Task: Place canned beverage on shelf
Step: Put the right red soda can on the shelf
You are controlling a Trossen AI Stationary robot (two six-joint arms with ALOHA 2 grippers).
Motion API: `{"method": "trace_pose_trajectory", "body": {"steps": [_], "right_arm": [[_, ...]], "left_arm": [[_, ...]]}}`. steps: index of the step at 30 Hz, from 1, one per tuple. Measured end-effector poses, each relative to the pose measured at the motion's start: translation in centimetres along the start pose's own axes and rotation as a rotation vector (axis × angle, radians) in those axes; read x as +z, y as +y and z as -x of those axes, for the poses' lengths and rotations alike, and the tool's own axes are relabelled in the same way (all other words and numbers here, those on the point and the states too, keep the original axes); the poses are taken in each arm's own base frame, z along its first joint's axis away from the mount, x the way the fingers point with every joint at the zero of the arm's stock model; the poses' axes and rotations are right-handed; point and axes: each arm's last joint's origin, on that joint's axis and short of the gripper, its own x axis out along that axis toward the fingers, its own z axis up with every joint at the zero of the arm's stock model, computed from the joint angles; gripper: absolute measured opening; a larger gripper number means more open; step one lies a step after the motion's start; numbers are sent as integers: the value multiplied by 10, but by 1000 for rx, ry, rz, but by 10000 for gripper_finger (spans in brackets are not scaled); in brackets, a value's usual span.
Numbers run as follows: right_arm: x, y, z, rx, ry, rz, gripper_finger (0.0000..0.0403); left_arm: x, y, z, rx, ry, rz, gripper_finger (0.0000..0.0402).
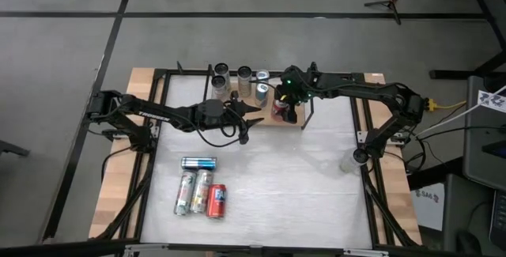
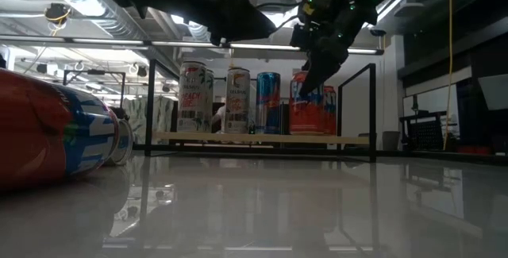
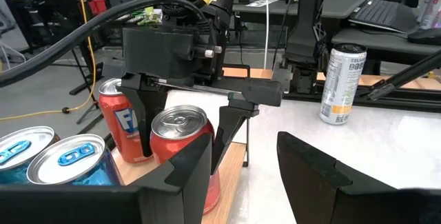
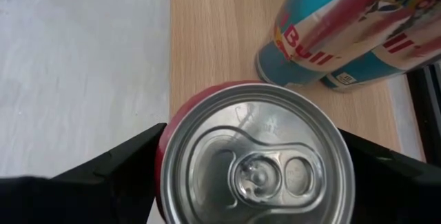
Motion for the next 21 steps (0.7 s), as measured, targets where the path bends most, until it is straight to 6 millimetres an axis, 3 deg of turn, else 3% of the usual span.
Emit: {"method": "trace_pose_trajectory", "body": {"steps": [9,21], "right_arm": [[0,0,0,0,-1,-1,396],[5,-1,4,-3,-7,-2,367]], "left_arm": [[0,0,0,0,0,1,158],[0,0,0,0,0,2,158]]}}
